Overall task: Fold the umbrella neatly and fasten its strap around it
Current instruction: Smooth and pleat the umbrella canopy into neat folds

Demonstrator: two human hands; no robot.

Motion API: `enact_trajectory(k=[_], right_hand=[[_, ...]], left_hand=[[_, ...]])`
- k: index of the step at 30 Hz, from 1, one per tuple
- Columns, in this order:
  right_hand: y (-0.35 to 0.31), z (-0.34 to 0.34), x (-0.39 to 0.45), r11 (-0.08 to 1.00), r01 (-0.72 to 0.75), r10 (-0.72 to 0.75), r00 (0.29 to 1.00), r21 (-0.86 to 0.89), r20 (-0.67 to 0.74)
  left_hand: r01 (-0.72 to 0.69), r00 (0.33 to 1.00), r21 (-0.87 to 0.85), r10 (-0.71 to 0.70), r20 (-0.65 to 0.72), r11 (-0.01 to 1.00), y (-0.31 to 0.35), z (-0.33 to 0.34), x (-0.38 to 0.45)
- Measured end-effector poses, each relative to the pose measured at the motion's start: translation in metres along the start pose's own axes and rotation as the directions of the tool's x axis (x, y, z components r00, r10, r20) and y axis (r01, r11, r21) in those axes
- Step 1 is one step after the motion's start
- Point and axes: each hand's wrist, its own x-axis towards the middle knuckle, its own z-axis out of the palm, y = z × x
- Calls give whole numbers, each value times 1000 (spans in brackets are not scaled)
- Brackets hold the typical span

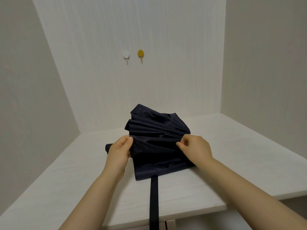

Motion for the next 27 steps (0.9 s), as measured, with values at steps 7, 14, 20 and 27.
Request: enact_trajectory(k=[7,14,20,27], right_hand=[[-1,5,-2,987,125,-103,975,-100,196],[15,-4,-4,874,-93,34,991,477,130],[35,-35,-13,544,-217,150,976,811,160],[24,-42,-17,692,-258,157,965,674,208]], left_hand=[[4,1000,2,-4,29,1000,2,6,-3],[36,998,-47,-38,-50,998,0,2,-2],[80,994,-86,-86,-72,993,-5,1,2],[63,995,-78,-69,-68,995,-3,7,2]])
